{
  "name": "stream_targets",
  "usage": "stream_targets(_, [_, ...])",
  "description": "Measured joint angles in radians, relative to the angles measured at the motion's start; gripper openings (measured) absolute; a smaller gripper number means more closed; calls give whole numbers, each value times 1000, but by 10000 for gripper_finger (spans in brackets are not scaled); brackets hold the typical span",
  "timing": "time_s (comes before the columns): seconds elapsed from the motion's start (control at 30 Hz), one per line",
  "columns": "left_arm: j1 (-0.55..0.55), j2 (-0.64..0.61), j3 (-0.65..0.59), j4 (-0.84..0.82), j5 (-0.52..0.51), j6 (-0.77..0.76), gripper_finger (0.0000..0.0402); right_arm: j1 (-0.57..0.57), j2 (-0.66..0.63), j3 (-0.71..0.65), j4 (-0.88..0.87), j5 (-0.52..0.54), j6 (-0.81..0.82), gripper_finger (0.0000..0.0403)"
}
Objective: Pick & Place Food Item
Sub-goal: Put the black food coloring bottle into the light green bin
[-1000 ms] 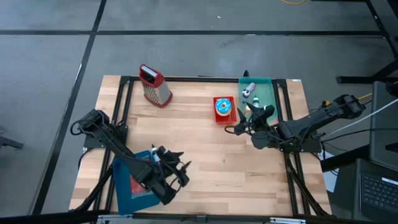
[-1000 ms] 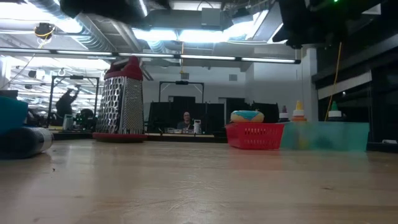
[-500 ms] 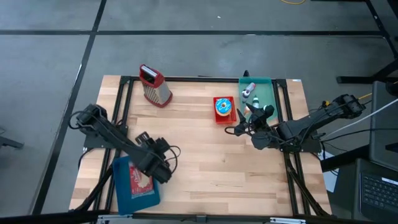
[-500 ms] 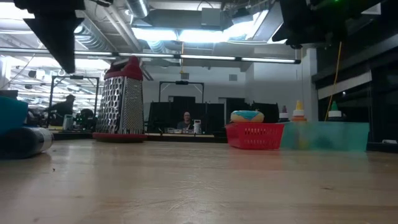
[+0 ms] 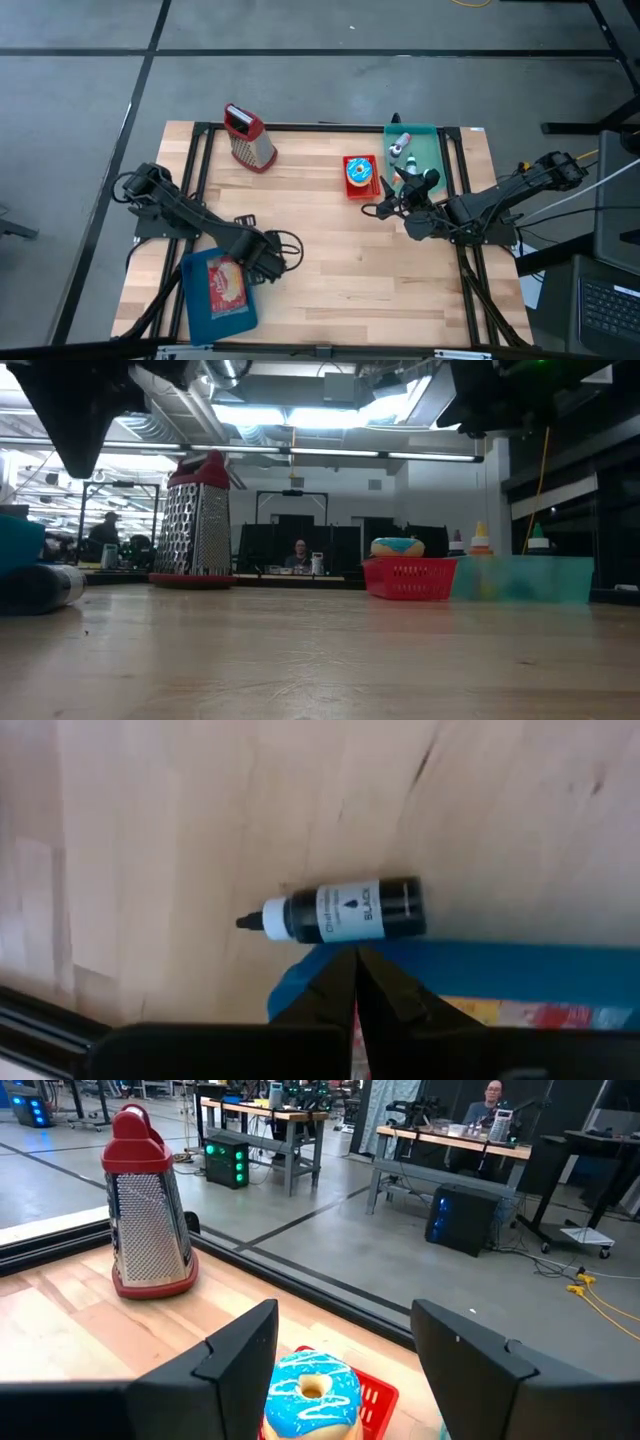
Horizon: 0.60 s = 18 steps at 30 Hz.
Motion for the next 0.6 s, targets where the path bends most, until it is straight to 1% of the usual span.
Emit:
stream_targets(0.2, [49, 38, -26, 25, 105, 144, 3, 0, 0, 0, 0, -9, 0, 233])
stream_targets(0.47, [114, 87, -107, 44, 246, 196, 3, 0, 0, 0, 0, -10, 0, 233])
stream_targets(0.6, [127, 96, -117, 46, 272, 228, 3, 0, 0, 0, 0, -13, 0, 233])
